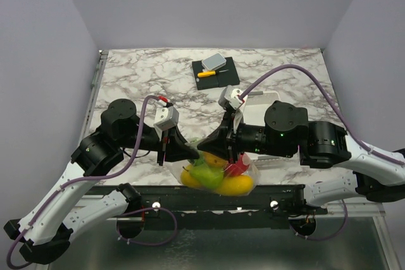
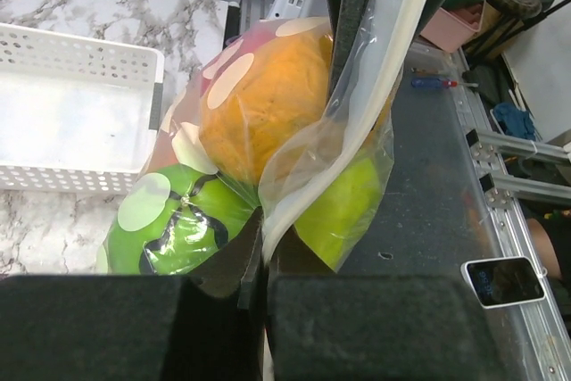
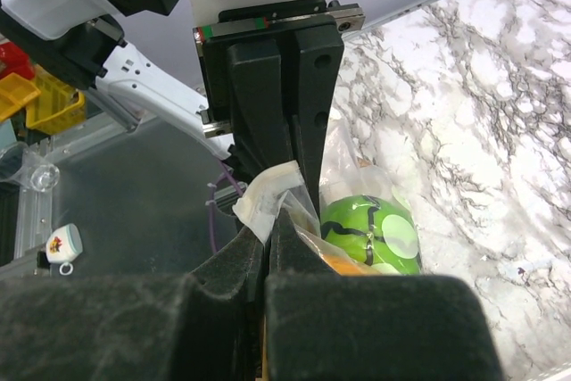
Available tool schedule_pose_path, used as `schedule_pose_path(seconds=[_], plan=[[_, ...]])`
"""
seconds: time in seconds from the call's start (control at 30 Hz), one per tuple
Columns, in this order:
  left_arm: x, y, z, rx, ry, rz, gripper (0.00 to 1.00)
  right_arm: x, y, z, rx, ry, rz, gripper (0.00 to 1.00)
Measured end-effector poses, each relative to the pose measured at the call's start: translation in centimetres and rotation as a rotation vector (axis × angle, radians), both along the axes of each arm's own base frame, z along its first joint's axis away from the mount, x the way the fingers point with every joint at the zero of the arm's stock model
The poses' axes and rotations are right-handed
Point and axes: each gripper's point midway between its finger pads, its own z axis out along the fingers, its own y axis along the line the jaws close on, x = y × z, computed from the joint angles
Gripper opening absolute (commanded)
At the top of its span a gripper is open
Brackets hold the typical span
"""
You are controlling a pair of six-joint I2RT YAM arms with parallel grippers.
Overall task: Place the food in the zip-top bag and seal the zipper
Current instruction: Place the zipper food storage bag at the center of the board.
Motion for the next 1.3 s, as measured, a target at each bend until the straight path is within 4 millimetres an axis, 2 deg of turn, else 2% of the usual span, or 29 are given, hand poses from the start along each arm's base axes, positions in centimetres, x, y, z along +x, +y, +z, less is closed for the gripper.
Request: schedule_pose_path(seconds=[0.17,0.3,0.4,0.53,0.63,0.87,1.03,1.3], plan=[[0.2,0.1,0.0,0.0,-0.006,0.019,0.0,0.4,-0.2,-0.2,0.002,0.003,-0.03,0.01],[0.8,0.1,0.1,0.002,-0.016,0.056,0.0,1.2,-1.1,-0.5,0.006,0.013,-0.088,0.06],[1.4,0.1,-0.1,0.01,-0.021,0.098,0.0,1.8,-1.8,-0.7,0.01,0.025,-0.137,0.17],[3.0,0.3,-0.5,0.032,-0.025,0.186,0.0,2.5,-3.4,0.0,0.048,0.045,-0.204,0.41],[4.1,0.4,-0.5,0.042,-0.036,0.248,0.0,3.0,-4.8,0.7,0.08,0.056,-0.251,0.5],[7.6,0.6,-0.1,0.077,-0.058,0.416,0.0,4.3,-7.8,0.1,0.088,0.087,-0.373,0.56],[11.2,0.9,-1.0,0.147,-0.072,0.569,0.0,5.2,-10.1,-1.1,0.083,0.105,-0.47,0.59],[16.6,3.3,-2.6,0.272,-0.134,0.85,0.0,6.3,-12.6,-3.1,0.063,0.126,-0.585,0.63]])
